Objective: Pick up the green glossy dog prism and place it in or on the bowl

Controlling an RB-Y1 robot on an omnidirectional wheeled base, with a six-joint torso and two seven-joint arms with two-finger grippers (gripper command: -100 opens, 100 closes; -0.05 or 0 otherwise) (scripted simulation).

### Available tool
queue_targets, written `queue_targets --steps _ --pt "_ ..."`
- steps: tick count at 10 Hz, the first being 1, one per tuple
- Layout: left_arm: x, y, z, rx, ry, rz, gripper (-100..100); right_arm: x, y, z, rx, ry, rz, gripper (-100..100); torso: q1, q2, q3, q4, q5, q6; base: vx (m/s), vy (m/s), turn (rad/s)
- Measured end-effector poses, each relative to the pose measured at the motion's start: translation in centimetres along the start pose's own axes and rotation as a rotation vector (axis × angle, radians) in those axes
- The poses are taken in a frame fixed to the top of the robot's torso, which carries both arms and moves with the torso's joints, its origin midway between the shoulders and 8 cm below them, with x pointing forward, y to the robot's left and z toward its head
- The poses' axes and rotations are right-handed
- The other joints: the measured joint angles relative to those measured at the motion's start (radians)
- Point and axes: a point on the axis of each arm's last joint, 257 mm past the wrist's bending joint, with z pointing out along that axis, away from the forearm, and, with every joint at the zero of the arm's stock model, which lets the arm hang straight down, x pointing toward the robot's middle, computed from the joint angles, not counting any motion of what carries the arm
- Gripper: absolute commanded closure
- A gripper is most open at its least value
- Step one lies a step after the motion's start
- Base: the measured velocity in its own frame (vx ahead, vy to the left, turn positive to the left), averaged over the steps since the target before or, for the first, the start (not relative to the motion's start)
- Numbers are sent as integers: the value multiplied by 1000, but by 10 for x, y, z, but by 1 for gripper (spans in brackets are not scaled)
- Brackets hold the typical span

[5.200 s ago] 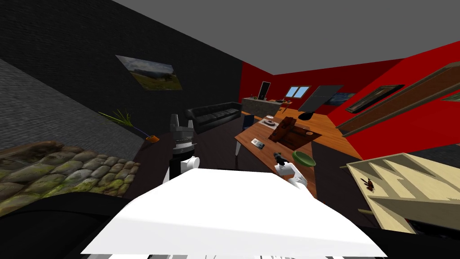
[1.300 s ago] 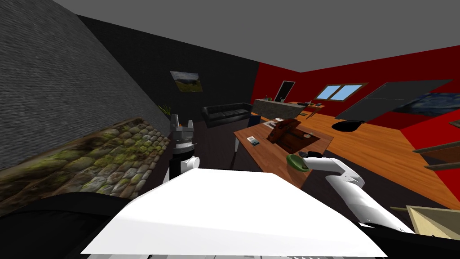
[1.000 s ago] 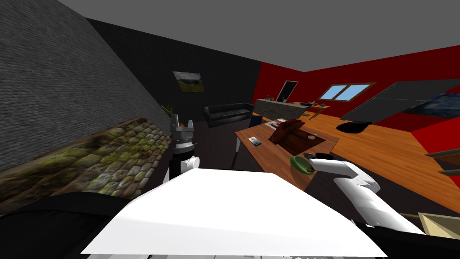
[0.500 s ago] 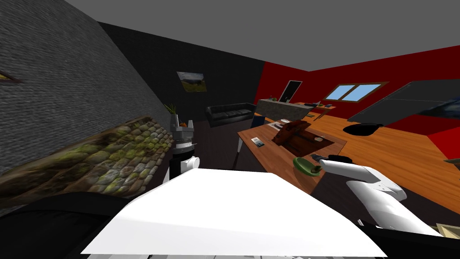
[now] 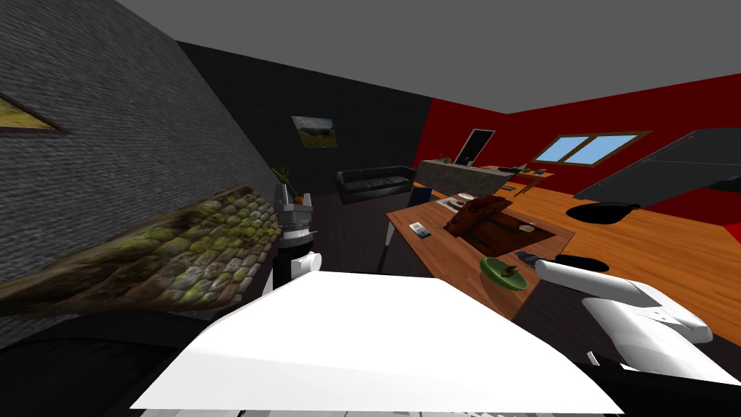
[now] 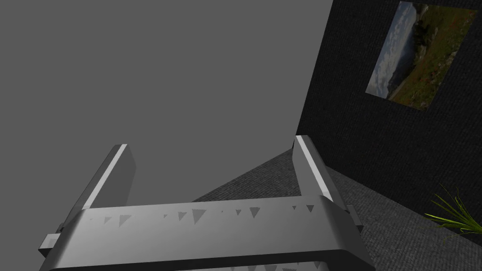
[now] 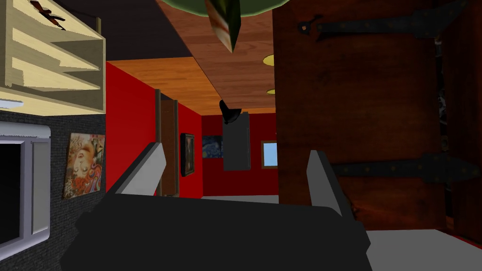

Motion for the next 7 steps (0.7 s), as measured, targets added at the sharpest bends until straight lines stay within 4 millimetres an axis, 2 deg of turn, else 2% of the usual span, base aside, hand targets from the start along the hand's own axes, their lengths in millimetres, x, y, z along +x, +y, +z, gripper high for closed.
queue_targets --steps 1,2,7 --pt "0 0 0 0 0 0 0 -4 -6 1 1 -4 0 -100 0 0 0 0 0 1 1 15 -4" --pt "0 0 0 0 0 0 0 -5 -7 1 1 -5 -3 0 -2 1 0 0 0 0 0 0 0" --pt "0 0 0 0 0 0 0 -5 -7 1 1 -5 -3 0 -4 1 0 0 -1 0 0 0 0"
